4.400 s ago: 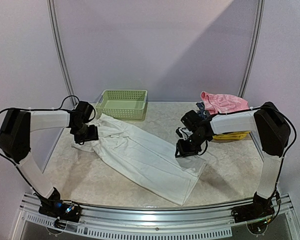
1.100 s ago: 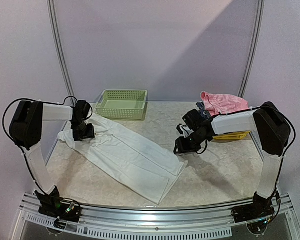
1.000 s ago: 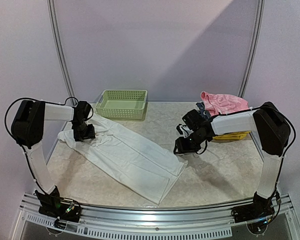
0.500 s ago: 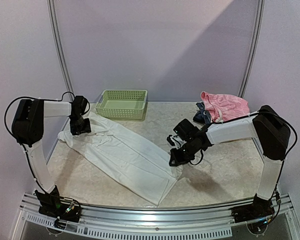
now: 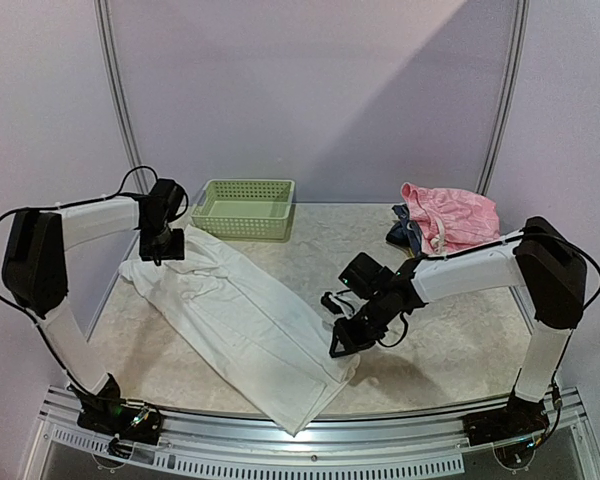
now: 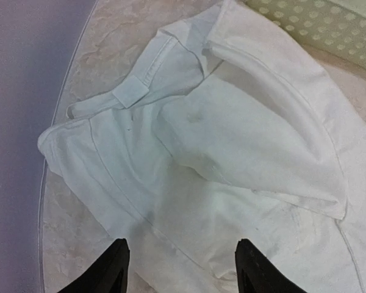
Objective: Fold and stack the mixed laundry pile
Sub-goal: Rotate the rectangle-folded T-shirt at the center of the board, then pick up the rectangle-folded T-shirt from the center of the board.
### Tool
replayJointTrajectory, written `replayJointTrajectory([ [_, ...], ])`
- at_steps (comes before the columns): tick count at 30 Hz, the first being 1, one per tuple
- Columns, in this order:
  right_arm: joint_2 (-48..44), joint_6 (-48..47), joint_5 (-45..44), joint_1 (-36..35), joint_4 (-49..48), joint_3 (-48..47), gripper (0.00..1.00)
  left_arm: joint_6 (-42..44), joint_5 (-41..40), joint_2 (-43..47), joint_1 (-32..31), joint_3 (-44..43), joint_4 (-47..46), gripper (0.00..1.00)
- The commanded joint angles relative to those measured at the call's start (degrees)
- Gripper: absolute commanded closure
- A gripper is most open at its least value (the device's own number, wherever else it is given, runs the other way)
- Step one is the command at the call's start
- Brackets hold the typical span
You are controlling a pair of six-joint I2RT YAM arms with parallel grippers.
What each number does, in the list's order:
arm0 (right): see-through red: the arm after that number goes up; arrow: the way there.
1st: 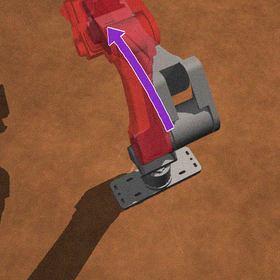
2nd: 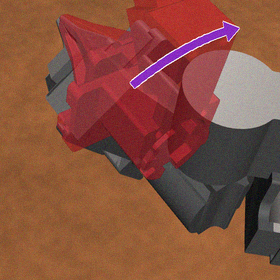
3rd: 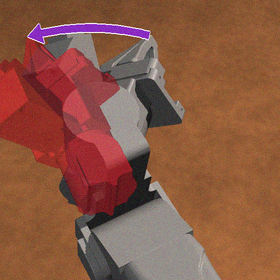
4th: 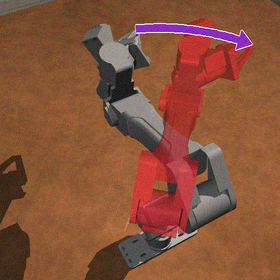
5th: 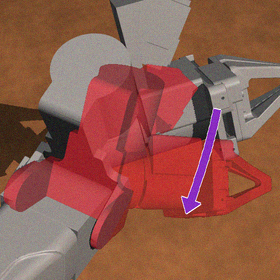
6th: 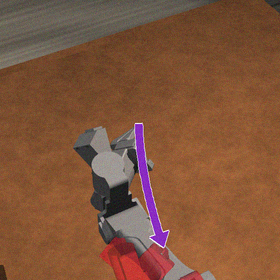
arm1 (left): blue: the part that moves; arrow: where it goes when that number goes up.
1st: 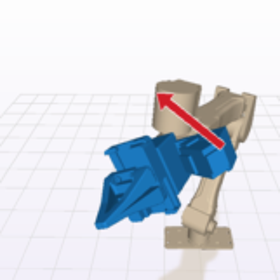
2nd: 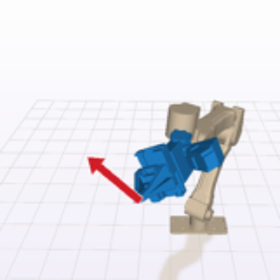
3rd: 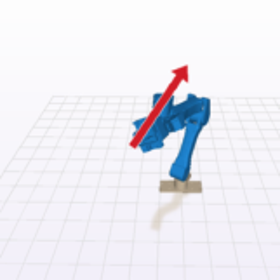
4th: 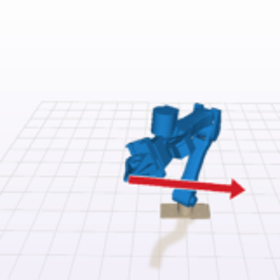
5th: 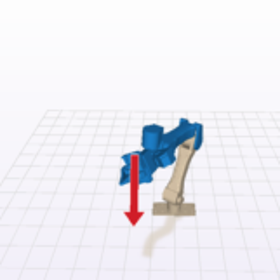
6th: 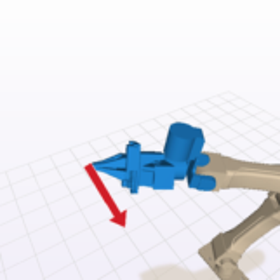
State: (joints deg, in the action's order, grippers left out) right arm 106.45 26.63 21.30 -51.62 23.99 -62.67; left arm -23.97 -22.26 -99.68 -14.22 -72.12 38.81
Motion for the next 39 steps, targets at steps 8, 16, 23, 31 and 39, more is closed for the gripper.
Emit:
replayJointTrajectory([
  [8, -1.8, -1.5, -5.9, 2.4, 5.4, 1.3, 0.55, 4.7, -6.6, 14.6, -22.1, 8.8, 5.0, 0.32],
  [16, -5.4, -2.9, -6.3, 3.4, 7.1, 3.5, 0.55, 9.0, -6.9, 21.9, -39.5, 12.5, 2.5, 0.31],
  [23, -5.6, -3.3, -4.8, 3.7, 6.2, 4.9, 0.54, 12.2, -7.6, 20.7, -51.2, 13.8, 0.7, 0.31],
  [31, -6.3, -3.2, -4.9, 4.2, 6.2, 5.8, 0.55, 16.9, 0.4, 18.0, -61.6, 14.8, -3.0, 0.34],
  [39, -6.1, -3.3, -4.2, 4.4, 5.2, 6.3, 0.8, 18.6, 7.0, 10.9, -67.2, 14.0, -2.1, 0.38],
])
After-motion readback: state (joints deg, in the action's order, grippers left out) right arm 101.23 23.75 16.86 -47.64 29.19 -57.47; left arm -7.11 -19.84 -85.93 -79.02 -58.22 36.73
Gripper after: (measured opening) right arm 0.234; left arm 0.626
